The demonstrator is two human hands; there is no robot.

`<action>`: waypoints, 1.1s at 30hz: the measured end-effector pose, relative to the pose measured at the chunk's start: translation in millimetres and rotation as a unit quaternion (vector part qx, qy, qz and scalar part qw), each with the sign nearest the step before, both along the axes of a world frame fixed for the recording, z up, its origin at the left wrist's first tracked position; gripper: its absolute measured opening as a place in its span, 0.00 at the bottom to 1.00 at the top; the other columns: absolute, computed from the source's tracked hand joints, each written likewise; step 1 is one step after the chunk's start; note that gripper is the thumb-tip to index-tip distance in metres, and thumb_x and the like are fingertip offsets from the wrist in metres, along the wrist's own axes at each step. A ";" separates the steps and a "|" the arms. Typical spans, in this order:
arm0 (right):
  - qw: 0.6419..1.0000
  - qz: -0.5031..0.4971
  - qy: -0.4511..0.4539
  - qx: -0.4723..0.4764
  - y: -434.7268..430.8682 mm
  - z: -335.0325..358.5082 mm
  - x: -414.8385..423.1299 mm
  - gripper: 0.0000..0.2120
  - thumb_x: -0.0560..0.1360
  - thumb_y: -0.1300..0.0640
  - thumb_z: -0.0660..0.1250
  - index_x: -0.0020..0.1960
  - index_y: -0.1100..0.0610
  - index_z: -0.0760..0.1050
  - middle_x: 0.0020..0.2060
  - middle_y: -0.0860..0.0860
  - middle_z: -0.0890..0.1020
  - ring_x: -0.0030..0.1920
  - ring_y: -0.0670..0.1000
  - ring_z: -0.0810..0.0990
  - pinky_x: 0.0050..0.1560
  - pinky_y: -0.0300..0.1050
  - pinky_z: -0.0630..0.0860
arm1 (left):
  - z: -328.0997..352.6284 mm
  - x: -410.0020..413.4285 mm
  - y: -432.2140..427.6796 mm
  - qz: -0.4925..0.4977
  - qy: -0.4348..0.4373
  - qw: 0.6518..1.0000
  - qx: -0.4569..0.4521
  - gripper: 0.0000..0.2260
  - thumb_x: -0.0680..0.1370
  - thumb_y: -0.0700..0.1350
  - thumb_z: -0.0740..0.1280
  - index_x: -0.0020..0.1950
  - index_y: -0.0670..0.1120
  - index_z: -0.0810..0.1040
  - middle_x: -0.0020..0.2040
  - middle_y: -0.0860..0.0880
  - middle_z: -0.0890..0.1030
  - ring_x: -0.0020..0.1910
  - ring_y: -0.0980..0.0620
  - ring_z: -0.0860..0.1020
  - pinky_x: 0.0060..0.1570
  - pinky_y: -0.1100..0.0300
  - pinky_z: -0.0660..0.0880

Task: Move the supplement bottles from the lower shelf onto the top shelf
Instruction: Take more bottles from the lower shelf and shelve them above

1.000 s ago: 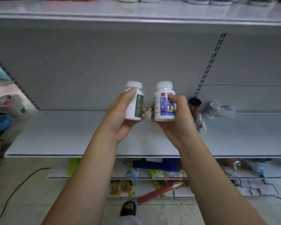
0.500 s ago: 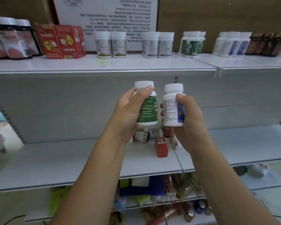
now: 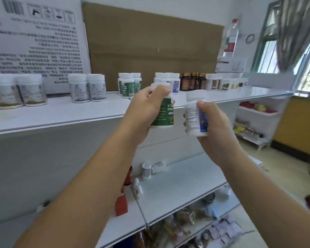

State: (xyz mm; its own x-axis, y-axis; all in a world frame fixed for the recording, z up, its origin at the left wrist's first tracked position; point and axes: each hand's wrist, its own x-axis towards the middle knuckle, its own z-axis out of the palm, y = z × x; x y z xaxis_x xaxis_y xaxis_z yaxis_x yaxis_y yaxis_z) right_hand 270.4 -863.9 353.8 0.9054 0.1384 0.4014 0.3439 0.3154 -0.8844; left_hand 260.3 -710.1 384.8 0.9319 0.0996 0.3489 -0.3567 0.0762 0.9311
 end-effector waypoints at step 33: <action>0.923 0.005 -0.174 -0.342 -34.6 60.6 347.3 0.17 0.68 0.52 0.77 0.53 0.51 0.74 0.46 0.46 0.82 0.45 0.43 0.80 0.50 0.41 0.78 | 61.0 236.6 21.3 0.162 0.095 0.922 0.340 0.07 0.73 0.49 0.75 0.50 0.49 0.84 0.46 0.51 0.87 0.43 0.58 0.84 0.41 0.67 0.78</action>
State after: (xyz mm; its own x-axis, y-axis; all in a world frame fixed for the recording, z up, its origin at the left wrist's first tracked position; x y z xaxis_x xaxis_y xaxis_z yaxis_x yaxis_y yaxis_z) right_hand 617.7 -898.5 414.3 0.7347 0.4752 0.4842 0.6457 -0.2707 -0.7140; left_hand 496.9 -688.8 445.7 0.9423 0.2016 0.2674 -0.0848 -0.6290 0.7728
